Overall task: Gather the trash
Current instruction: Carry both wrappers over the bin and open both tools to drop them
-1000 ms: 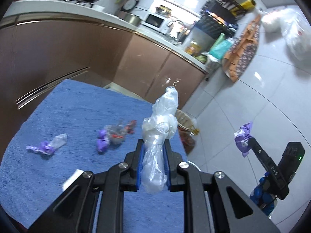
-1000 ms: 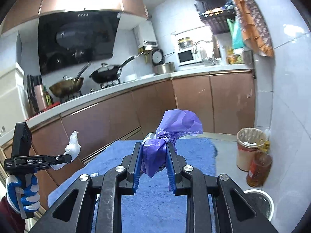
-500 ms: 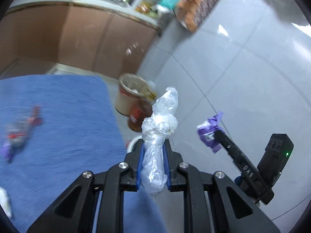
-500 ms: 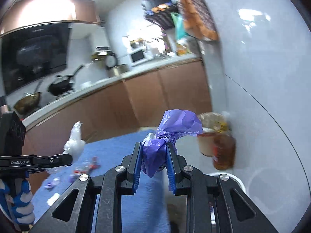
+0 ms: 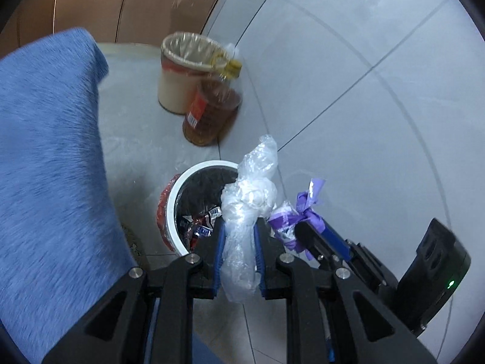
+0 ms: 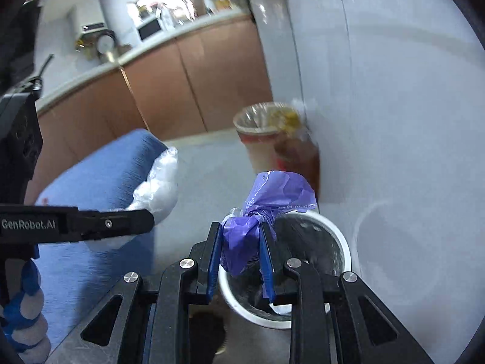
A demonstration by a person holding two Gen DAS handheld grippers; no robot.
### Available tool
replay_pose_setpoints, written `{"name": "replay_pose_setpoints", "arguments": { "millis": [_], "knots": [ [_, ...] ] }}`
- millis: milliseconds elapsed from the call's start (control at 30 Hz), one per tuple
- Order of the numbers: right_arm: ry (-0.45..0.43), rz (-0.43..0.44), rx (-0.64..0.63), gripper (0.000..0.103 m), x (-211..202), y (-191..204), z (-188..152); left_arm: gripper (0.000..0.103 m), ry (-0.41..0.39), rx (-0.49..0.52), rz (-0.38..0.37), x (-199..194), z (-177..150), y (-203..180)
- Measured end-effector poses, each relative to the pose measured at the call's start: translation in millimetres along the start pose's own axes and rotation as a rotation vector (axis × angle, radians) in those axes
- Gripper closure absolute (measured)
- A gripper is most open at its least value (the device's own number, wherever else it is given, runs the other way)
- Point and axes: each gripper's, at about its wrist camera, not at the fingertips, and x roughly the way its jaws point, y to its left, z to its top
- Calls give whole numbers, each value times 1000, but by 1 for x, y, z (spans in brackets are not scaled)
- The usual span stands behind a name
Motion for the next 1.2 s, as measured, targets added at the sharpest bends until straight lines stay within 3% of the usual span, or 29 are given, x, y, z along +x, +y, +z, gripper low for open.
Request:
{"name": "replay_pose_setpoints", "arguments": {
  "millis": [300, 533, 767, 1067, 1200],
  "knots": [
    [93, -41, 53, 80, 60, -30, -12, 86, 48, 37, 33, 54, 12, 2],
    [131, -73, 61, 78, 84, -45, -17, 85, 81, 27, 30, 71, 14, 3],
    [151, -85, 77, 78, 94, -54, -22, 85, 105, -3, 21, 83, 17, 6],
    [160, -106, 93, 73, 99, -56, -25, 70, 104, -35, 10, 88, 20, 11],
    [158, -124, 81, 73, 96, -53, -25, 70, 99, -36, 3, 86, 20, 12]
  ]
}}
